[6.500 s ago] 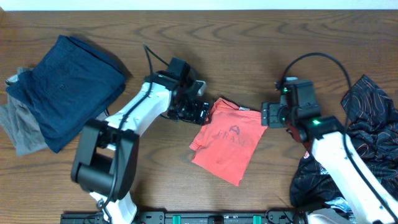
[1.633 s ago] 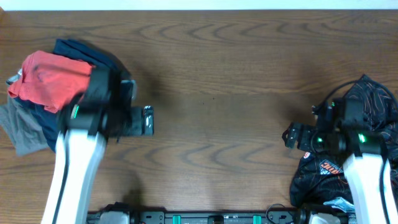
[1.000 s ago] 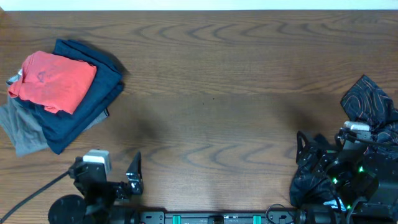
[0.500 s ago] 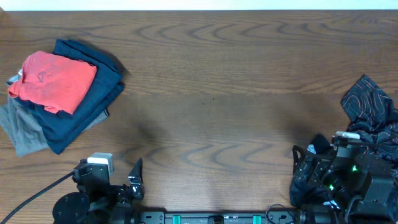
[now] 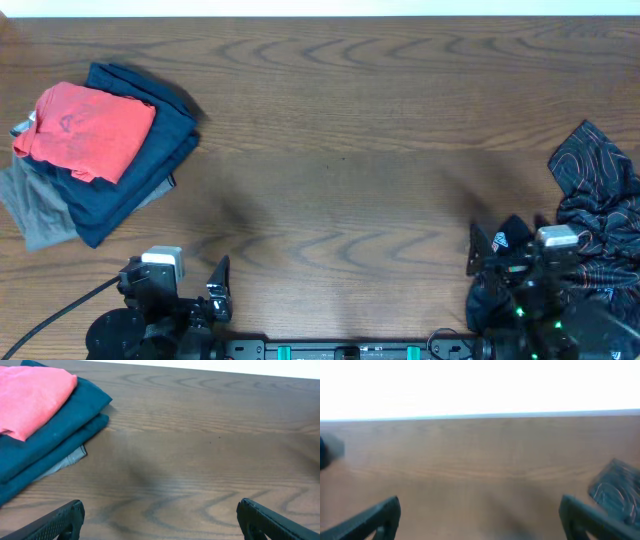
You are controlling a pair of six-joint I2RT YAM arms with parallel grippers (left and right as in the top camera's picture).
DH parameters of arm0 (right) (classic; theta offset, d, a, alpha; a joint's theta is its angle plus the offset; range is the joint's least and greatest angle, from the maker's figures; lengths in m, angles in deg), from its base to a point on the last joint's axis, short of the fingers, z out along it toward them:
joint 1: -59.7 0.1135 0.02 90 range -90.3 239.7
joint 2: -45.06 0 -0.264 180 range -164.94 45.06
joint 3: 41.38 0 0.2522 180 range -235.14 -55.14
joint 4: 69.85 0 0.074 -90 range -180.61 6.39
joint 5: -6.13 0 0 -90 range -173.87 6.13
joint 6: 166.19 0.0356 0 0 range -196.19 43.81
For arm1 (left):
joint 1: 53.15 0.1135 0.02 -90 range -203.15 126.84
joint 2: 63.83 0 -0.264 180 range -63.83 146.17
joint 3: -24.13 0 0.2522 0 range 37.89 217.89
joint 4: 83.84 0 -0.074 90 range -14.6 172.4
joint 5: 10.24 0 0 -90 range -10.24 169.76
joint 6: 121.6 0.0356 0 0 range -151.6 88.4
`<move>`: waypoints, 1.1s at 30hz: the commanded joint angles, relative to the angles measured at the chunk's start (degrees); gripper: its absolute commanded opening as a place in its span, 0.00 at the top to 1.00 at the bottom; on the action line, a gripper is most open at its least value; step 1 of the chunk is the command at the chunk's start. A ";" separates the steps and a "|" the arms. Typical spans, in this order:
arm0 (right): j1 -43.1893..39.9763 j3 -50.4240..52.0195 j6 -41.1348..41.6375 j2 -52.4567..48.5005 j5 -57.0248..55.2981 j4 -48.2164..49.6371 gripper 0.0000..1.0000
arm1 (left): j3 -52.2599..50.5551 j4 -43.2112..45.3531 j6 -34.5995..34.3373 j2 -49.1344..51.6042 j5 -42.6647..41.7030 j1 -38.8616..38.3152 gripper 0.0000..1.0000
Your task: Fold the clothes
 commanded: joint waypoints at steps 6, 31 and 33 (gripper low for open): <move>0.81 16.98 -4.98 1.36 3.21 29.24 0.01 | -0.02 -0.02 -0.11 -0.17 0.50 0.09 0.02; 0.76 24.09 -7.26 0.94 2.80 29.66 0.01 | -0.02 -0.04 -0.11 -0.17 0.50 0.09 0.02; 0.76 24.09 -7.26 0.94 2.78 29.66 0.01 | -0.02 -0.02 -0.11 -0.17 0.50 0.09 0.02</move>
